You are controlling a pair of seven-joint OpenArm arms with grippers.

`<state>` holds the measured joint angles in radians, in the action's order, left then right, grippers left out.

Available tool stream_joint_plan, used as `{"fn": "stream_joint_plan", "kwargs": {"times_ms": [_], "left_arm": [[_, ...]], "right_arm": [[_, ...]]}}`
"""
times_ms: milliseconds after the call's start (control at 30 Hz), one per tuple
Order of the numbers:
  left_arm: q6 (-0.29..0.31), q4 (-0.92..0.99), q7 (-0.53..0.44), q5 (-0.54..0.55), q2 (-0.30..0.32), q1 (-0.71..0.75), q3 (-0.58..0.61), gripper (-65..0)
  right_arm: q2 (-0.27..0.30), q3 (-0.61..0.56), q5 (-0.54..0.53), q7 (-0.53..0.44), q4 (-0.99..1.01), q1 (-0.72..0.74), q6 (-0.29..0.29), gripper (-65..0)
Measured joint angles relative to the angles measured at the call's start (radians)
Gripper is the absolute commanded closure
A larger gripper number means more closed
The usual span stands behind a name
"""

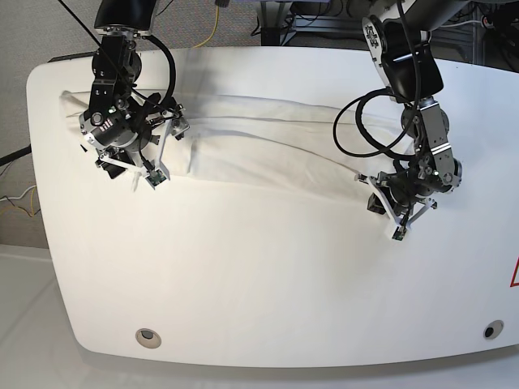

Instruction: Fold the T-shirt properly

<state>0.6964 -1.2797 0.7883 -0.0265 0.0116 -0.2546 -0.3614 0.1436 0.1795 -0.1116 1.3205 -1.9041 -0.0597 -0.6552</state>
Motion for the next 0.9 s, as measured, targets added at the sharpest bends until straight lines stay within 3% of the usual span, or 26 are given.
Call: {"fn": "stream_joint_plan", "kwargs": {"times_ms": [400, 500, 633, 733, 800, 900], "left_arm": [[0.000, 0.000, 0.000, 0.000, 0.001, 0.000, 0.000, -5.7], [0.000, 0.000, 0.000, 0.000, 0.009, -0.001, 0.000, -13.9], [0.000, 0.000, 0.001, -0.001, 0.019, -0.006, -0.002, -34.6], [-0.018, -0.004, 0.000, 0.005, 0.016, -0.009, -0.042, -46.7], [-0.102, -0.023, -0.003, 0.017, 0.005, -0.009, -0.109, -48.1], [-0.139, -0.050, -0.001, 0.014, -0.014, -0.009, -0.173, -45.0]], "right_arm": [[0.000, 0.000, 0.000, 0.000, 0.000, 0.000, 0.000, -58.4], [0.000, 0.000, 0.000, 0.000, 0.000, 0.000, 0.000, -58.4], [0.000, 0.000, 0.000, 0.000, 0.000, 0.000, 0.000, -58.4], [-0.002, -0.001, 0.000, 0.000, 0.000, 0.000, 0.000, -58.4], [-0.002, -0.001, 0.000, 0.000, 0.000, 0.000, 0.000, -58.4], [0.000, -0.001, 0.000, 0.000, 0.000, -0.002, 0.000, -58.4]]}}
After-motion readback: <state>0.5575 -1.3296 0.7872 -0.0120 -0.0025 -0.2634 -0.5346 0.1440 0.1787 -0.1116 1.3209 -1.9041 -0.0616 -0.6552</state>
